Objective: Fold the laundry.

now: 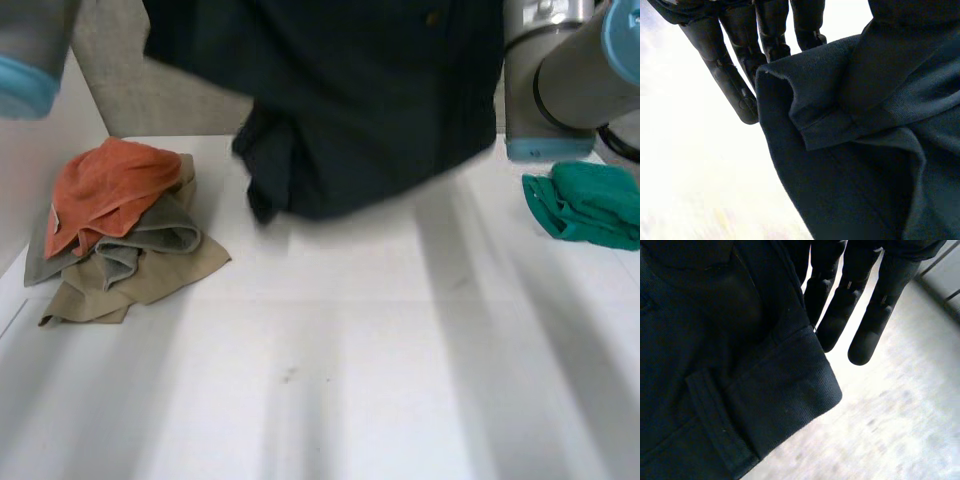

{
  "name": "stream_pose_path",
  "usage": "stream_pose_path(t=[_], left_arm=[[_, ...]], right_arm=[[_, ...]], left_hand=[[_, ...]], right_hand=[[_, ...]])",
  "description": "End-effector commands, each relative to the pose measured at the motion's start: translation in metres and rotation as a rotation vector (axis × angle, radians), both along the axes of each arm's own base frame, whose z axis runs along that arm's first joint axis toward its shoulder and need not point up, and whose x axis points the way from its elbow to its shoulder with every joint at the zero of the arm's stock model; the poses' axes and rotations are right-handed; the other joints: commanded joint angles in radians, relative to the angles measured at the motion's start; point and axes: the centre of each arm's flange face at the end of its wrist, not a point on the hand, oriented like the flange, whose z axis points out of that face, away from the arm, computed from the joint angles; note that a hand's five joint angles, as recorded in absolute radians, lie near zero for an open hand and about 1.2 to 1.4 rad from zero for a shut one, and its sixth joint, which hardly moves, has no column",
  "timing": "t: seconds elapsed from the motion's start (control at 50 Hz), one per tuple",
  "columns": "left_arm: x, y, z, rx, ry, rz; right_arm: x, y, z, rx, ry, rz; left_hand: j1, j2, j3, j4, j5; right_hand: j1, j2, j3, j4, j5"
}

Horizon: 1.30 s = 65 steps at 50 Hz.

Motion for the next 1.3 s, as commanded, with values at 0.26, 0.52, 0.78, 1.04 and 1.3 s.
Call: stream_pose_path(t=[0.26, 0.52, 0.78, 1.04, 1.3], left_arm=[[0.004, -0.012, -0.132, 0.385, -0.096, -0.035], [-0.001, 0.041, -0.283, 0.799, -0.406, -0.128], [0.026, 0.170, -0.244, 1.013, -0.801, -0.237], [0.015, 0.178, -0.225, 0.875, -1.011, -0.255], [-0.042, 0.026, -0.241, 0.648, -0.807, 0.064]], right_arm=[[-0.003, 0.013, -0.106, 0.308, 0.174, 0.038], [-0.030, 0.060, -0.271, 0.746, 0.516, 0.081], [-0.090, 0.144, -0.205, 0.992, 0.901, 0.018], [-0.101, 0.157, -0.196, 1.074, 0.952, 0.139], [-0.054, 0.052, -0.211, 0.869, 0.604, -0.071]], left_hand=[[0.261, 0.199, 0.205, 0.199, 0.241], [0.261, 0.199, 0.205, 0.199, 0.241], [0.261, 0.199, 0.205, 0.199, 0.241], [0.261, 0.199, 0.205, 0.199, 0.241], [0.261, 0.199, 0.205, 0.199, 0.241]], right_hand=[[0.272, 0.224, 0.208, 0.197, 0.197], [0.272, 0.224, 0.208, 0.197, 0.197], [0.272, 0.224, 0.208, 0.197, 0.197], [0.272, 0.224, 0.208, 0.197, 0.197], [0.272, 0.224, 0.208, 0.197, 0.197]])
